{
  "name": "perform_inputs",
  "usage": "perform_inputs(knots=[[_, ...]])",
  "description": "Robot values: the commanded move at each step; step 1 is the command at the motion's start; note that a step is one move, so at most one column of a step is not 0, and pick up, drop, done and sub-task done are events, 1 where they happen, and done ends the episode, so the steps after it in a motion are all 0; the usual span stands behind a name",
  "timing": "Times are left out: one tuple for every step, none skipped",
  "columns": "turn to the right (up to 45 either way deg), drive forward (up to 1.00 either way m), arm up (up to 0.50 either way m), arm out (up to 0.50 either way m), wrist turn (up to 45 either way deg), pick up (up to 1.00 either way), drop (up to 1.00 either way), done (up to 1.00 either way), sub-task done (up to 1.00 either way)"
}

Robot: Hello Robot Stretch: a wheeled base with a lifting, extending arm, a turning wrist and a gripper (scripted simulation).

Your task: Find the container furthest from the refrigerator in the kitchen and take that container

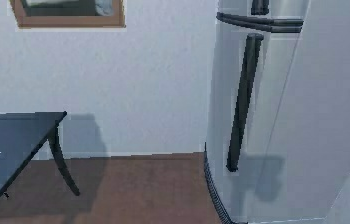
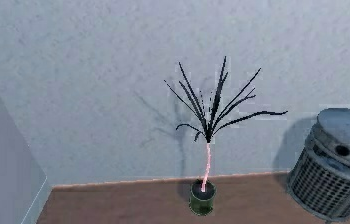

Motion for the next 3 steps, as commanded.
perform_inputs(knots=[[0.0, 0.3, 0.0, 0.0, 0.0, 0.0, 0.0, 0.0, 0.0], [-45.0, 0.0, 0.0, 0.0, 0.0, 0.0, 0.0, 0.0, 0.0], [-45.0, 0.0, 0.0, 0.0, 0.0, 0.0, 0.0, 0.0, 0.0]])
